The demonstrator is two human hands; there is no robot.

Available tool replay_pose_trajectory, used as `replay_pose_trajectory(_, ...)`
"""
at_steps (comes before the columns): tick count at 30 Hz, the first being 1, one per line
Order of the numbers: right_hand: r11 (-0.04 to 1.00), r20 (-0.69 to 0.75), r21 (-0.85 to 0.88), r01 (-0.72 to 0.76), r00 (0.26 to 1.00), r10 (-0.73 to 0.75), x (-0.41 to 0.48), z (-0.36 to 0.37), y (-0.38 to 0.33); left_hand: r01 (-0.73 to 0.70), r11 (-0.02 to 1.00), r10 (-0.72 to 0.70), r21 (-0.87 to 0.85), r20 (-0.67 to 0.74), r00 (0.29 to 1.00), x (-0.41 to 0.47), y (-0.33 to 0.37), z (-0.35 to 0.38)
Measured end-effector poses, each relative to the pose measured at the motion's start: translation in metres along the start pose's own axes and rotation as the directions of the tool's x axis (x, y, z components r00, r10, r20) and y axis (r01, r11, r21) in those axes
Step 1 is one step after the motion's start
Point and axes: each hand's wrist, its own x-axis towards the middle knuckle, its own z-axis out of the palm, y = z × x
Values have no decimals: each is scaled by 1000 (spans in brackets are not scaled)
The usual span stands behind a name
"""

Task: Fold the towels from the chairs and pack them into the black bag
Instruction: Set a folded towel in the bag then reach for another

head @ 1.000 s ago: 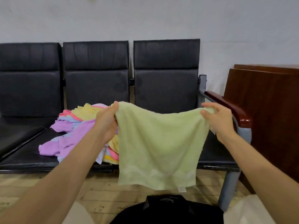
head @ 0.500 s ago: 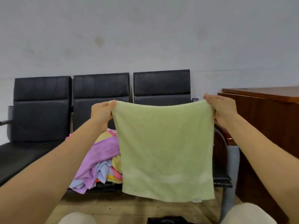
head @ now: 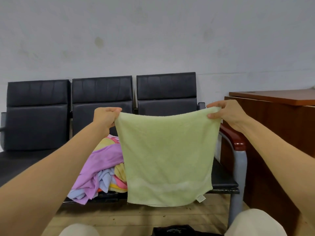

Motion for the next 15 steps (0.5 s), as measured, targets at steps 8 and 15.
replay_pose_trajectory(8,942,-75,-333,49,994,-78,23,1,21,124,992,-124,10,111,986,-1,0,12)
replay_pose_trajectory(15,854,-148,-514,81,972,-181,52,9,43,-271,831,174,486,237,956,16,-15,33)
